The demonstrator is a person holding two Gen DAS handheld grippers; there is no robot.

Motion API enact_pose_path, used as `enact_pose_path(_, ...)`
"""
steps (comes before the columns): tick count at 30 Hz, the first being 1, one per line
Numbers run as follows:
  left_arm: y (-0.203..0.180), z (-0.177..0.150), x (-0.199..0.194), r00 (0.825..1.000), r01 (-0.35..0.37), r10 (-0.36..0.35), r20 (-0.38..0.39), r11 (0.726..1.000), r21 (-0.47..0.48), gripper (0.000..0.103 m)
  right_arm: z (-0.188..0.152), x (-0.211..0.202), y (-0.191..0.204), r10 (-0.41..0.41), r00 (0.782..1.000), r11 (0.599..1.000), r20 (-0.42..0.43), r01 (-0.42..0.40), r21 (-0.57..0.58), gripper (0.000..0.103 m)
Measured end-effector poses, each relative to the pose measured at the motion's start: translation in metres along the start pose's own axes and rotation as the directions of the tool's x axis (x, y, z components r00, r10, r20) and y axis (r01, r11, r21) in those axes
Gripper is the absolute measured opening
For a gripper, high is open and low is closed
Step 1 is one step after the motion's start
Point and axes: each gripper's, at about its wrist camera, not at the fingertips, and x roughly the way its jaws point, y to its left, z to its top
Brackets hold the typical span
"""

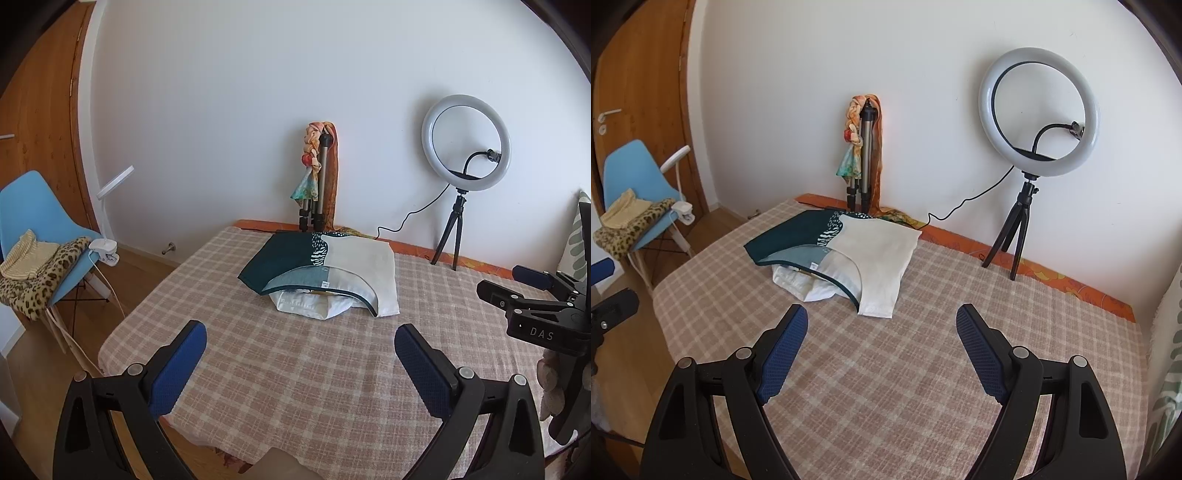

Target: Fold small clothes

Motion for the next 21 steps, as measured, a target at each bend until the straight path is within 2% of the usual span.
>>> enact_pose_path(21,-0.0009,0.0016,-0.0038,1.000,-0.008,0.008,0.009,1.000,0.000,0.103,-0.0018,0.0001,0.0001,0.022,1.000,1.000,-0.006,-0.022,-0.016,0.083)
